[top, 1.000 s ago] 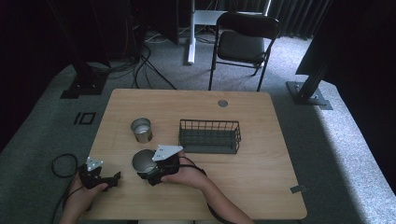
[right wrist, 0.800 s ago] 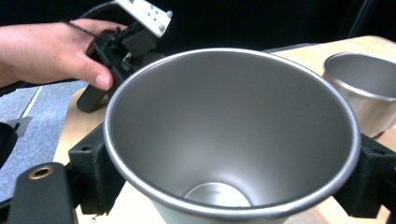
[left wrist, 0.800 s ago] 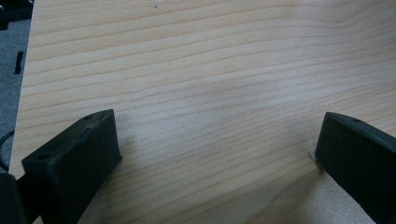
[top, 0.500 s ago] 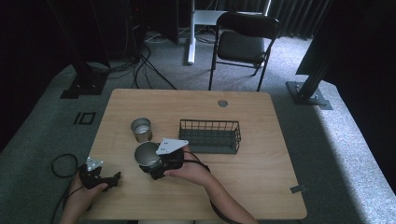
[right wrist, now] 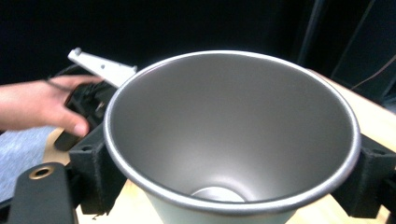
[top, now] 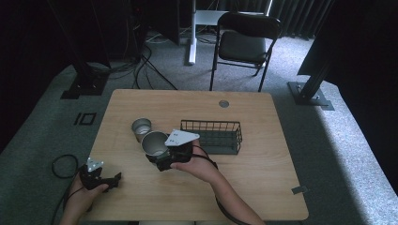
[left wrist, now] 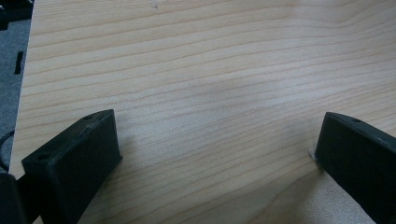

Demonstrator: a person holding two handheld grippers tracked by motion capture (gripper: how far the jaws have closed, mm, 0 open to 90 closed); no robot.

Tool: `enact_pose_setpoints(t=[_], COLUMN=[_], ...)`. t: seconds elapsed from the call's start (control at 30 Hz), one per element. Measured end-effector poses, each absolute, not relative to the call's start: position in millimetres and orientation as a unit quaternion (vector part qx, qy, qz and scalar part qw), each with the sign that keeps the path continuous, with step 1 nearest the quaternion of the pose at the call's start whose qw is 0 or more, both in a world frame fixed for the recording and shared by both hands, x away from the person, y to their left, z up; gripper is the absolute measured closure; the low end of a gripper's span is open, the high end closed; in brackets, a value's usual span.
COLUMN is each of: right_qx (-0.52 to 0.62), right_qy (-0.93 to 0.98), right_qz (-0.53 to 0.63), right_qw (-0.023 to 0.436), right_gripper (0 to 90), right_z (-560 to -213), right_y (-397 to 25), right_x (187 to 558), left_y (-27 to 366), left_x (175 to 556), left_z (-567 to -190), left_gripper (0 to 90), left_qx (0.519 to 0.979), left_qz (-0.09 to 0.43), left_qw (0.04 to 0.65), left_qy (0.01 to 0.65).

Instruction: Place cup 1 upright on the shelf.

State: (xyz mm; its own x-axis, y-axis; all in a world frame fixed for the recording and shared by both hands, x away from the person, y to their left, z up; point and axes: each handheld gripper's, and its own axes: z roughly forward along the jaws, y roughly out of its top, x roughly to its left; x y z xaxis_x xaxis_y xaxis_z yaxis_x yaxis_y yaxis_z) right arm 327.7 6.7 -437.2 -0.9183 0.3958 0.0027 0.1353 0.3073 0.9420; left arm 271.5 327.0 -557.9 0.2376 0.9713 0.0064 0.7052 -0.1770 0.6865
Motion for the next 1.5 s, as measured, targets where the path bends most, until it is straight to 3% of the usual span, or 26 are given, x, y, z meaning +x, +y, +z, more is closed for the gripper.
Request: enact_pose_setpoints(t=[0.57,0.9,1.5], right_qx=[0.207,0.255,0.359], right_qy=[0.771,0.743,0.707], right_qz=[0.576,0.574,0.529], right_qw=[0.176,0.23,0.303], right_gripper=[13.1,13.1,13.1], right_z=[-407,-392,-410], right_y=[-31,-77,-129], right_x=[344,360,377], left_y=[327,327,327], left_x=[272,272,271], left_z=[-558,-558,-558], left_gripper=[0.4,0.4,0.4], left_qx=[0.732,0.732,0.732], left_qz=[0.23,0.23,0.23], left_qw=[0.289,0.289,0.289], left_qy=[0.573,0.573,0.573])
